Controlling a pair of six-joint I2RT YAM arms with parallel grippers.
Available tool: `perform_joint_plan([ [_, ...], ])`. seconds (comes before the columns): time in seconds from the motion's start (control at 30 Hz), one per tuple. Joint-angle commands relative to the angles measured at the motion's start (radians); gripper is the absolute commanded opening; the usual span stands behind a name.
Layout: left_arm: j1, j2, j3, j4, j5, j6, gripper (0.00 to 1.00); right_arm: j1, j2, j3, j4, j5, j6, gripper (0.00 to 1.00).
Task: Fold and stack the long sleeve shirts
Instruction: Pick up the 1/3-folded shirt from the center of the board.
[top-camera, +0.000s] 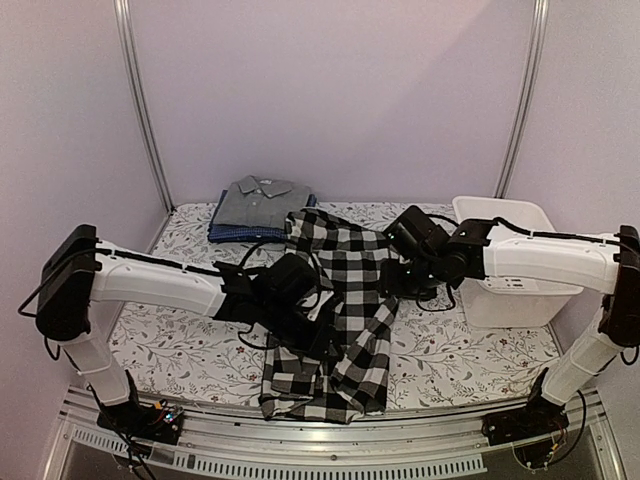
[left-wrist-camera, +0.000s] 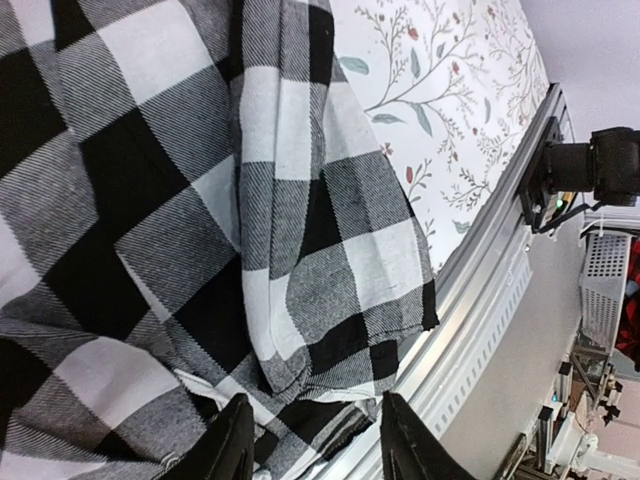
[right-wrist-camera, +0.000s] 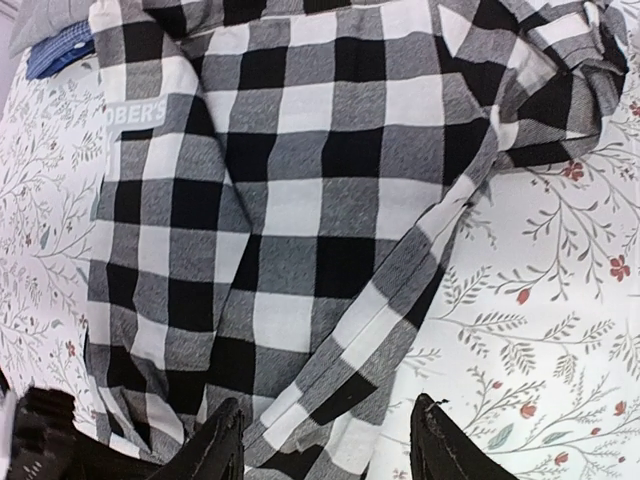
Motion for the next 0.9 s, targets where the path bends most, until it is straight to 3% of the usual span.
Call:
perform_joint_plan([
  [0.0, -0.055, 0.077, 0.082, -0.075, -0.041, 0.021, 0.42, -0.063, -0.036, -0.009, -0.015, 0.051, -0.057, 0.55],
  [0.5, -0.1, 0.173, 0.177, -0.215, -0.15, 0.054, 0.39, -0.271, 0.196, 0.137, 0.023, 0.17, -0.186, 0.59],
  [0.87, -0.1, 0.198, 0.167, -0.159, -0.045, 0.076, 0.4, -0.369, 0.388, 0.3, 0.039, 0.215, -0.257, 0.67],
])
